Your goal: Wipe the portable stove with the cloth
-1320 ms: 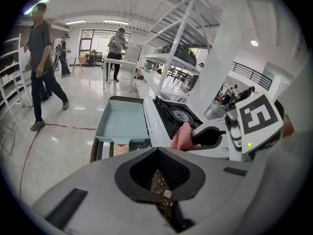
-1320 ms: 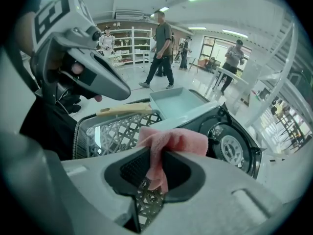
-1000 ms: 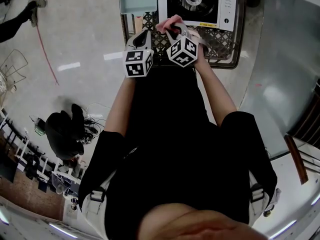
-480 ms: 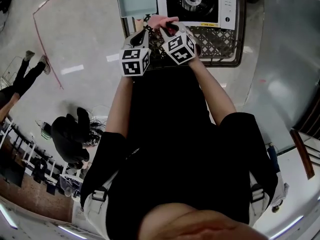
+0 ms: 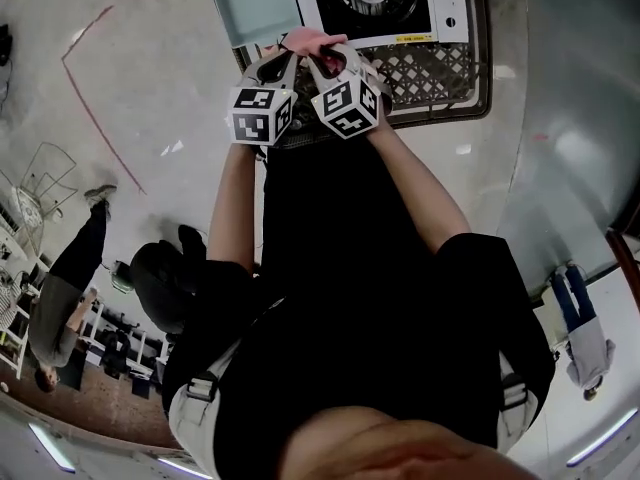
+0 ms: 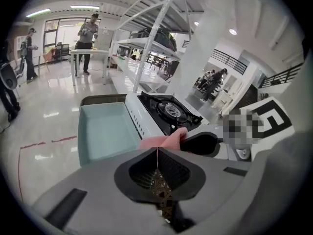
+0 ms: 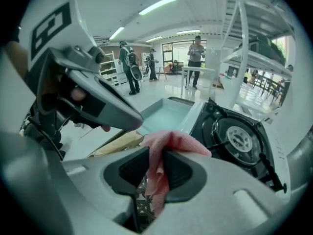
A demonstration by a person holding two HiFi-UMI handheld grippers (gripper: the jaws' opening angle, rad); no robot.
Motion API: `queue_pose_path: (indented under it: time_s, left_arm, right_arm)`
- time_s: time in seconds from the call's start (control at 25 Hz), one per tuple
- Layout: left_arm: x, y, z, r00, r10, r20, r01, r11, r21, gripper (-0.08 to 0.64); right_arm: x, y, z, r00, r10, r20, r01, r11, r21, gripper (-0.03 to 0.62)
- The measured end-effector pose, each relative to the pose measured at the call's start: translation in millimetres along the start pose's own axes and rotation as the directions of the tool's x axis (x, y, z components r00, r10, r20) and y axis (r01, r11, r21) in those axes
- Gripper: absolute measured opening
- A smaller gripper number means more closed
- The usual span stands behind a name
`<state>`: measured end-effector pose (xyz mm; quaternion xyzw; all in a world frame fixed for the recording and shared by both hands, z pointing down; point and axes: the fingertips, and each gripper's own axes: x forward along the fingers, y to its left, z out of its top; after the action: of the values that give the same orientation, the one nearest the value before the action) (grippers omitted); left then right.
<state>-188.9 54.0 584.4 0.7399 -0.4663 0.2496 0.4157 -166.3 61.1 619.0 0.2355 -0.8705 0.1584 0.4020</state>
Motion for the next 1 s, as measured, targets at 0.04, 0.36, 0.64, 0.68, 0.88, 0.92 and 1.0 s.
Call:
queue_pose_path:
  time_s: [0.04,0.36,0.64,0.68,0.88,0.92,1.0]
  left_arm:
    - [3,-2,2,1.0,-0.013,-0.011,0.013,1.0,0.014,0.003]
    - [15,-28,3,0.982,-0.153,-0.111,0.168,0.975,0.145,0.145]
    - [30,-43,0,0.957,-0.198,-0.21,0.251,0.932,0.262,0.19]
    - [31,-44,-1,0.954,-0.204,-0.219,0.258,0.931,0.258,0.19]
    - [40,-38,-7,0.954,-0.176,-0.242,0.226,0.953,0.2,0.19]
    - [41,-38,-8,0.956,-0.167,-0.242,0.214,0.96,0.181,0.19]
    - [43,-34,-10,0.962,-0.125,-0.241,0.17,0.969,0.178,0.189]
  right_arm:
    - [0,0,0,1.0,0.0,0.008,0.0,1.0,-0.001,0.097]
    - [-4,3,0,0.997,0.057,0.059,-0.057,0.998,-0.008,0.106]
    - [-8,7,-5,0.99,0.117,0.078,-0.107,0.987,-0.118,0.112]
    - [-9,7,-7,0.989,0.124,0.081,-0.113,0.985,-0.129,0.112]
    - [-9,7,-12,0.988,0.14,0.066,-0.126,0.976,-0.18,0.13]
    - [-10,7,-12,0.987,0.146,0.061,-0.133,0.976,-0.174,0.139]
    - [-13,8,-13,0.985,0.161,0.058,-0.15,0.977,-0.153,0.162]
